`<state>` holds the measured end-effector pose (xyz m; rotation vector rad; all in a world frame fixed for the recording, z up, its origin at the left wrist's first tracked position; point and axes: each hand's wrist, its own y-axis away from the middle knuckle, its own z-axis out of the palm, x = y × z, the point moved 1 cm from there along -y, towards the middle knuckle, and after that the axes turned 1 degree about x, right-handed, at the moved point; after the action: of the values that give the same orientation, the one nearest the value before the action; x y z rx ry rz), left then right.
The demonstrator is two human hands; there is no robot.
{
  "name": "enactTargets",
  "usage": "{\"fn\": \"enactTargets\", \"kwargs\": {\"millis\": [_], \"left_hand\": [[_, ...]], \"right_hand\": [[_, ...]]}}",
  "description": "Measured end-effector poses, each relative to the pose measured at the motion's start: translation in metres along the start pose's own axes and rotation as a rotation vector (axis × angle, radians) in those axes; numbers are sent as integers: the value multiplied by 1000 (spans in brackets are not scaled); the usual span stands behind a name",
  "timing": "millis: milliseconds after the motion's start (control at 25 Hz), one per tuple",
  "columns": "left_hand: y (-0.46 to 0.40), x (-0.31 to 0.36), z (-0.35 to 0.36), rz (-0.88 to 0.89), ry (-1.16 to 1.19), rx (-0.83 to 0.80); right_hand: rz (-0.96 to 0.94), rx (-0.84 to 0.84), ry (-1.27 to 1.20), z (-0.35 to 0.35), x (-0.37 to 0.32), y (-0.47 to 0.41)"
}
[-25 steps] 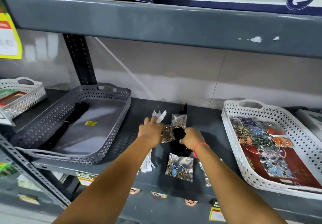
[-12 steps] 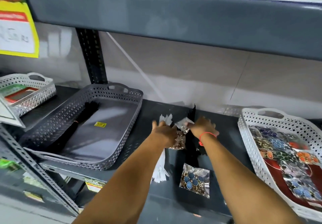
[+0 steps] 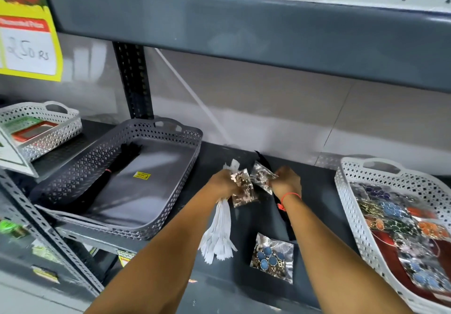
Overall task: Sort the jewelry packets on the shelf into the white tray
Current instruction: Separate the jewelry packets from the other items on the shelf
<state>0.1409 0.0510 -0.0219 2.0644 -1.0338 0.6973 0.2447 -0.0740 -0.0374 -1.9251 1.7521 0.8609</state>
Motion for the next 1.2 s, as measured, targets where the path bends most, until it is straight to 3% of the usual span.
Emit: {"fn": "enactTargets", "kwargs": {"millis": [160,280,480,560,640,840,1000,1200], "left_hand": [[18,12,-3,-54,321,-52],[25,10,-2,-73,436,-67],[34,6,-2,-78,407,-130],[38,10,3,-62,381,-180],[42,18,12,-41,385,-229],[43,44,47,-49,270,-284],[32,47,62,-118,305,-153],[31,38,74,-240,591,19]], "right_hand": [[61,-43,-167,2,4,-1],[213,-187,-573,14,5,1],[311,-417,-1157,1,-5,15],[316,-420,-1217,-22,-2,16],[308,-442,-1069,-50,10,16],[277,-440,-371,-111,58,22],[243,-469,-164,-118,56,30],[181,-348,-21,-118,49,33]]}}
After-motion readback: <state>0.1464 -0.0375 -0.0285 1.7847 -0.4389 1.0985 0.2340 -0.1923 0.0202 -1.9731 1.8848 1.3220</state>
